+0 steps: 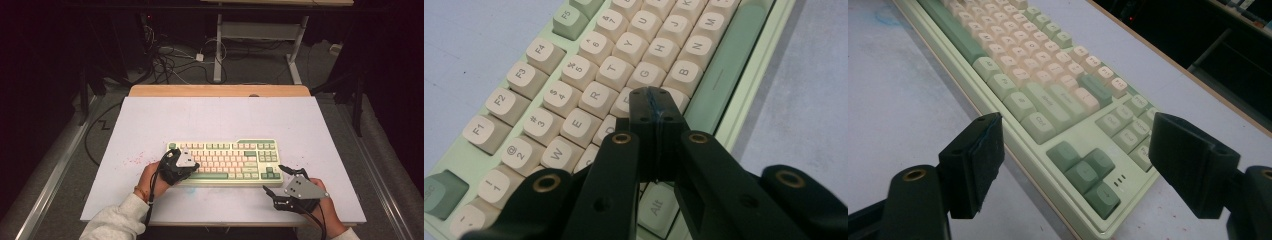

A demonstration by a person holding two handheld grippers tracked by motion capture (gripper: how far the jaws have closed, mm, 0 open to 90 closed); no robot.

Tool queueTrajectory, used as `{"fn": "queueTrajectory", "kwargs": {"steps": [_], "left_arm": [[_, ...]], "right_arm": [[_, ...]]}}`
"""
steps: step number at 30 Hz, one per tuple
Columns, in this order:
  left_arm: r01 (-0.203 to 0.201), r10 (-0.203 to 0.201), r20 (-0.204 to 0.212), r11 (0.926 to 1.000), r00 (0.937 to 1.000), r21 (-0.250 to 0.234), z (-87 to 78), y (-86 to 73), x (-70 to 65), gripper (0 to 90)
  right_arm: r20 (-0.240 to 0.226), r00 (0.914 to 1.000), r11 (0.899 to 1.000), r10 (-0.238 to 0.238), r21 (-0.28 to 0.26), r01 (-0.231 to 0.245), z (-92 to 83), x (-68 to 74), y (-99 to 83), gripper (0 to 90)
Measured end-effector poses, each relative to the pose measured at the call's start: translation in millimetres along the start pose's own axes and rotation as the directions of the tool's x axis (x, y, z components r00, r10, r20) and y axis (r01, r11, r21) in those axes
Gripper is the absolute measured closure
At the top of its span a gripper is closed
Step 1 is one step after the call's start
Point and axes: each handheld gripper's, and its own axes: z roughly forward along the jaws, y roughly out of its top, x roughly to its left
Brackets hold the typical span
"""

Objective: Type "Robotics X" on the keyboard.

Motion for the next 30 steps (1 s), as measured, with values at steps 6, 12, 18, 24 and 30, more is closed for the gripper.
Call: {"fn": "queueTrajectory", "kwargs": {"steps": [6,12,18,24,30], "left_arm": [[-0.009,0.009,-0.009,0.9999,0.9999,0.014,3.8,0.1,-2.2,87.7],[-0.012,0.012,-0.017,0.9999,0.9998,-0.004,-0.9,0.3,-1.5,87.6],[-0.008,0.007,-0.036,0.9991,0.9993,-0.043,-7.3,1.0,0.0,87.6],[-0.009,0.006,-0.051,0.9979,0.9987,-0.064,-8.0,2.6,2.2,87.4],[-0.020,0.017,-0.047,0.9981,0.9988,-0.058,-3.9,5.5,3.0,87.4]], "right_arm": [[0.000,1.0000,1.000,-0.008,0.005,0.008,0.6,0.4,-0.1,23.3],[0.001,1.0000,1.000,-0.008,0.003,0.008,0.2,1.1,0.9,23.4],[0.003,1.0000,1.000,-0.003,0.000,0.003,0.9,-0.6,1.2,23.4],[0.004,1.0000,1.000,0.004,0.000,-0.004,0.3,-2.4,-1.2,23.4],[0.016,0.9998,1.000,0.008,0.006,-0.008,-3.9,-4.3,-4.6,23.4]]}}
